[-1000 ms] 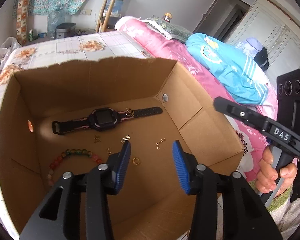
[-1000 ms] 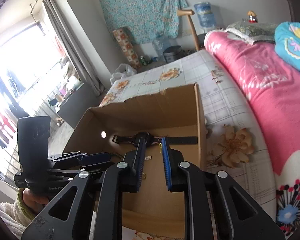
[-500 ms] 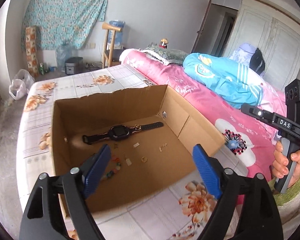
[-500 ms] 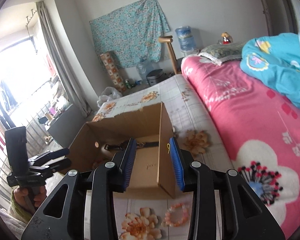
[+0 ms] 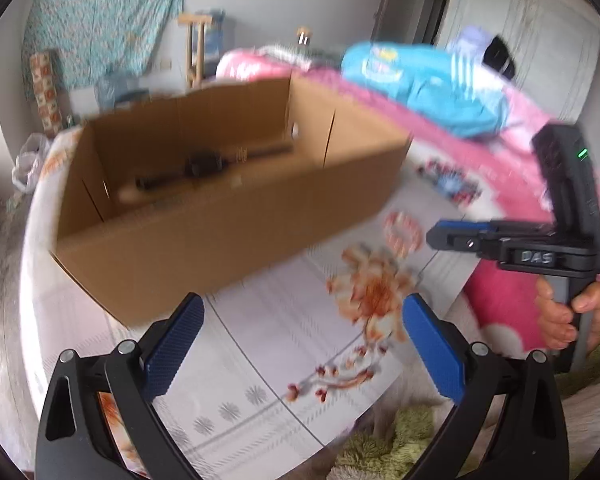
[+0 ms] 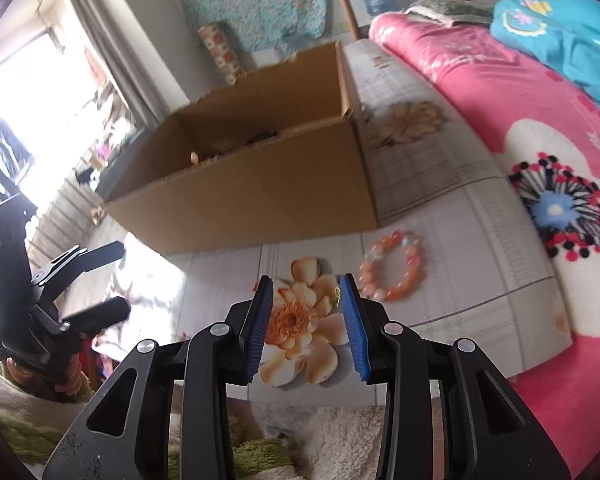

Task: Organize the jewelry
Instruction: 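Withdraw both tools from the box back over the sheet, then lower the right tool onto the gold charm on the flower and close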

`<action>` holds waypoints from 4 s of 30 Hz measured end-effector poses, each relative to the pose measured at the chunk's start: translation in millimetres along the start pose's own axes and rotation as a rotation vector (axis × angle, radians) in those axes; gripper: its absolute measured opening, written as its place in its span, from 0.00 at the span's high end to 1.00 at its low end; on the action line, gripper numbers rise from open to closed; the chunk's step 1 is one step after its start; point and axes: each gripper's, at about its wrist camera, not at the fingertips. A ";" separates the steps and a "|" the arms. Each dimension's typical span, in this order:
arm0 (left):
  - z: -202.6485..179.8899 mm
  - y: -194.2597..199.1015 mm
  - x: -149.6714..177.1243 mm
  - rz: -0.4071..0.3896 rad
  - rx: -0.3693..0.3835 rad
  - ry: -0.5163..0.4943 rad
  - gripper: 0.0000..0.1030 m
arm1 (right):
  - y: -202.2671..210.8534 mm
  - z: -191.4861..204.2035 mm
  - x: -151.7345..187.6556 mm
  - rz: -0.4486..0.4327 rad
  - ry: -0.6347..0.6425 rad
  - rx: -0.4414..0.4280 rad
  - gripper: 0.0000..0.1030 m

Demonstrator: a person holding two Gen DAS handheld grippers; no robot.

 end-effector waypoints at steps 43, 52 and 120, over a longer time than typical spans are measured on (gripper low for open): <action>13.3 -61.6 36.5 0.120 -0.185 -0.021 0.05 | -60.5 -1.7 13.2 0.108 0.071 0.104 0.77; 13.7 -60.7 36.7 0.115 -0.185 -0.021 0.05 | -73.3 13.4 12.1 0.150 0.078 0.029 0.76; 13.5 -58.6 37.1 0.101 -0.179 -0.030 0.05 | -90.2 78.3 42.4 0.166 0.295 0.035 0.90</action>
Point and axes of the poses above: each gripper's, at about its wrist camera, not at the fingertips, and y roughly against the way its jaws point, z to its left, x to its underside, and after that the axes turned 14 degrees about -z, right-handed
